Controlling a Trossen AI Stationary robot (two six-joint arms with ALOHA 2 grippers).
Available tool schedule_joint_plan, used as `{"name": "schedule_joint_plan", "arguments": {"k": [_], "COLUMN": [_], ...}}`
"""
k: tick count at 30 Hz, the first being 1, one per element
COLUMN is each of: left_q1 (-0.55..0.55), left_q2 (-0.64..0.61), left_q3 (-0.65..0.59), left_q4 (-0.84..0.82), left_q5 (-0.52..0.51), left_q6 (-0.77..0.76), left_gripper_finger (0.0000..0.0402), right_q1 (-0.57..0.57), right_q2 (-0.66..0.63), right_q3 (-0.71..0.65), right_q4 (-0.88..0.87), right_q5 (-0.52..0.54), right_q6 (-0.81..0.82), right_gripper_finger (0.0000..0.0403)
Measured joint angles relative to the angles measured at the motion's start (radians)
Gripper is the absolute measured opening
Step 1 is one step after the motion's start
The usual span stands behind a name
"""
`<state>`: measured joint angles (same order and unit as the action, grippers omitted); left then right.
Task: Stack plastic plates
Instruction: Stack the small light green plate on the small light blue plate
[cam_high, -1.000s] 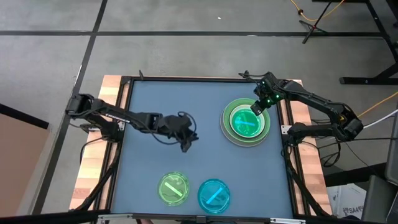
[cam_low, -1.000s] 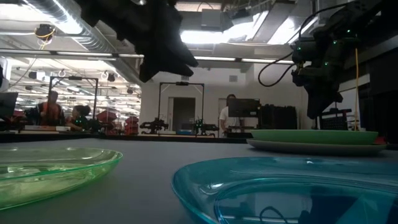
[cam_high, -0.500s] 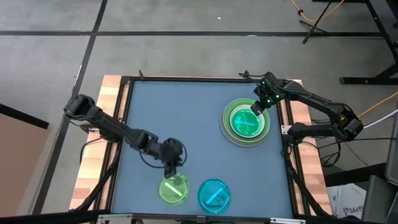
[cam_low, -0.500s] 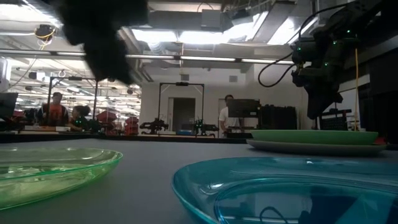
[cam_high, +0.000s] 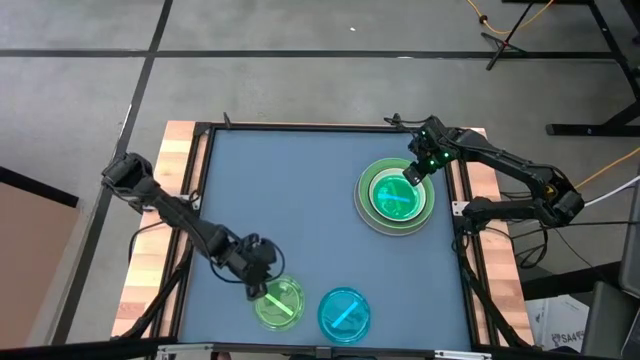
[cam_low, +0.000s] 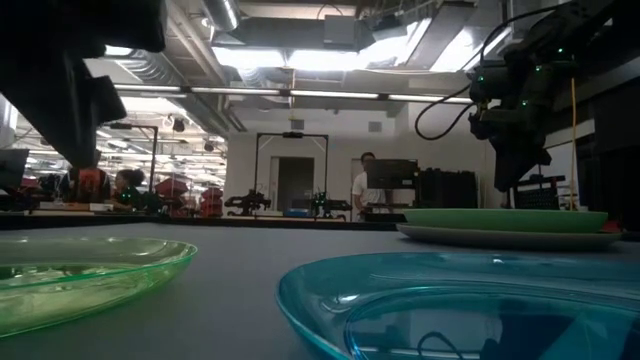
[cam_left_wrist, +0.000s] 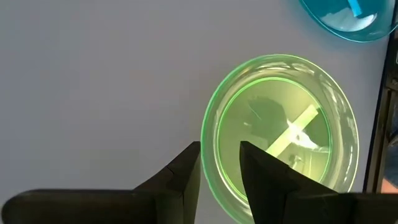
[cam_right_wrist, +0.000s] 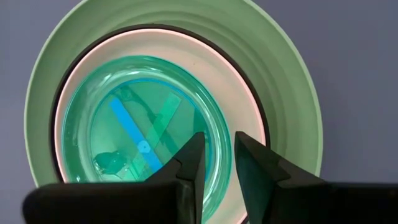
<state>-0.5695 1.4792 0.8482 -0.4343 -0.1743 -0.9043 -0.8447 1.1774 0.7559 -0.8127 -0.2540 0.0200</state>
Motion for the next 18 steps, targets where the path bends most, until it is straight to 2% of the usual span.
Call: {"name": "schedule_joint_plan", "arguments": {"k": [7,18], "left_q1": [-0.030,-0.029], "left_q2": [0.000,0.082], "left_q3": [0.000,0.000], "left_q4": [-0.001,0.008], "left_q5": [-0.059,-0.047], "left_q6": [-0.010,-0.010], "left_gripper_finger": [0.0105,0.0105], "right_q1": [0.000,0.000], "right_q2": [0.000,0.000], "right_q3": [0.000,0.000], "right_q4": [0.000,0.000], "right_q5": [0.000,0.000], "right_q6": [0.000,0.000], "right_gripper_finger": [0.0076,0.0076]}}
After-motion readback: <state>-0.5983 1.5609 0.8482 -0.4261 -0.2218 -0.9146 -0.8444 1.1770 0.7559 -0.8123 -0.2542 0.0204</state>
